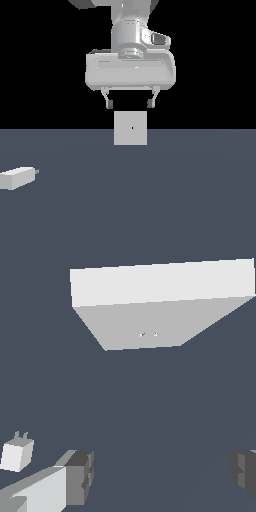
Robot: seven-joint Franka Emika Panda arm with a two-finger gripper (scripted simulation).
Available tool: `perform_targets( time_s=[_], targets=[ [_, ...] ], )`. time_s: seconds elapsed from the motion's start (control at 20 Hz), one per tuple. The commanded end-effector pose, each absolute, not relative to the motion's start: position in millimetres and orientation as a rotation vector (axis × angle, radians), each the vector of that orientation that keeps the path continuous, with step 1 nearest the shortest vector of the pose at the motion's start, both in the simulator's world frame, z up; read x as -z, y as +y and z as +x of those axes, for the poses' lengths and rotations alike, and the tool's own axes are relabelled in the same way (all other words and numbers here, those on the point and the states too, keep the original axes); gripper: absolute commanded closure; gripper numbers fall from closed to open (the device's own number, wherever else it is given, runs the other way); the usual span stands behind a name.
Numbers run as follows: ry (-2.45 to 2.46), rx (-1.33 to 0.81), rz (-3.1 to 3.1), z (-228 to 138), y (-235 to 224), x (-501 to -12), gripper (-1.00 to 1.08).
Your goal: Plug the charger into the wall socket.
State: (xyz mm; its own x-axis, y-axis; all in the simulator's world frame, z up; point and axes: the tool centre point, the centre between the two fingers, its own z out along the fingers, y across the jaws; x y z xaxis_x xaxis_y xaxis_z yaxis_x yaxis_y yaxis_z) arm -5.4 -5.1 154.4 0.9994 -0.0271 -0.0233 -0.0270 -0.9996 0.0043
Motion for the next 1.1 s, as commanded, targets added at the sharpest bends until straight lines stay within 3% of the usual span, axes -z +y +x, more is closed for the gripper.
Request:
perform_targets(
  time_s=[0.0, 0.5, 1.05],
  targets=[
    [-0.042, 0.037, 3.137, -5, -5, -154, -0.92],
    [-0.064, -0.007, 3.136, -13, 10, -149, -0.92],
    [-0.134, -0.152, 3.126, -37, 60, -129, -0.92]
  ],
)
